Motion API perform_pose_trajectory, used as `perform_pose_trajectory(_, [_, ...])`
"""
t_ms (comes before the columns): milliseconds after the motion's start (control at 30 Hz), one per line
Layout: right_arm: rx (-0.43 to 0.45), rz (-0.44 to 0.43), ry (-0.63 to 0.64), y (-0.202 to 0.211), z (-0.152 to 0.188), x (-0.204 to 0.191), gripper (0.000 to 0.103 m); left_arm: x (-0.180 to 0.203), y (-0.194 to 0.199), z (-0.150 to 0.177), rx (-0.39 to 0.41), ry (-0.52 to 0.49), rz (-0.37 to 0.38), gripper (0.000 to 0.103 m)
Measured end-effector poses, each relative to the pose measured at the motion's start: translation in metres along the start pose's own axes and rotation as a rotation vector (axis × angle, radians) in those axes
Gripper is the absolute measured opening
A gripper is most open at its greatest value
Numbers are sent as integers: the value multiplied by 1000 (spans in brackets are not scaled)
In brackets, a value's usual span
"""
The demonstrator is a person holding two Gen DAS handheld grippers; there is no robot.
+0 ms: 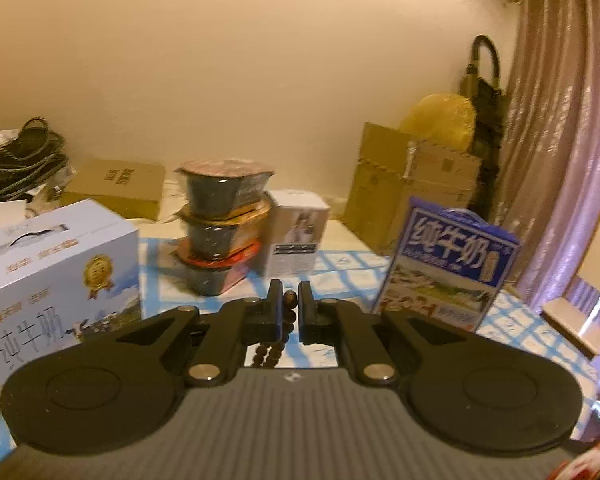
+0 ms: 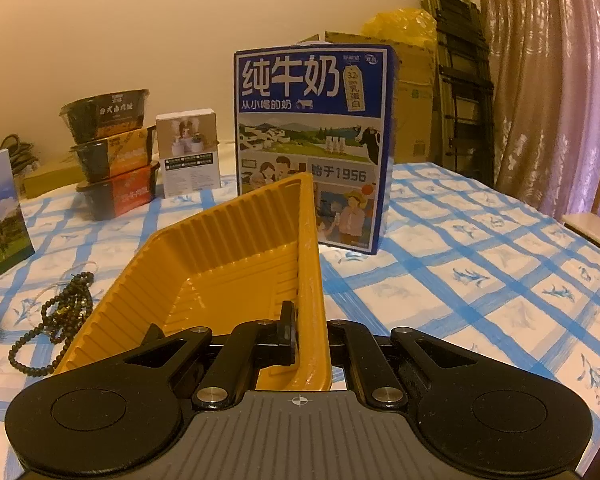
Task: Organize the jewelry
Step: 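Carry the dark bead strand over the orange tray with the left gripper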
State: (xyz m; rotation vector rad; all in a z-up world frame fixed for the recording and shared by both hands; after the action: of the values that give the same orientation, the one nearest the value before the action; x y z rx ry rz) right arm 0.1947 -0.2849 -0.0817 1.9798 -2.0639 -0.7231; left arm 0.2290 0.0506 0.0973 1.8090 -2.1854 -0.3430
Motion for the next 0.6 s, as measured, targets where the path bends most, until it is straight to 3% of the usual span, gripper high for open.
perform_pose_trajectory(300, [2,-1,10,1,-1,-3,6,56,8,-6,-6,14,178,6])
perform_pose_trajectory(600, [3,-9,4,2,-3,-5,6,122,-16,8,-61,26,341,6])
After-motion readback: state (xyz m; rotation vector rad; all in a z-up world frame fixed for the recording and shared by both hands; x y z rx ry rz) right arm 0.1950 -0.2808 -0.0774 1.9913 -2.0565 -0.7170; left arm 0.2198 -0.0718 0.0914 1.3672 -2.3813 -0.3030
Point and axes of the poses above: each gripper's, at about its wrist camera, not at the fingertips, and y roughly against the way its jaws point, x to its right, z to its underside, the point moved 9 cm from there along -y, roughly the way its jaws point, and after that the axes turned 10 degrees about -y, right-handed, at the moved point
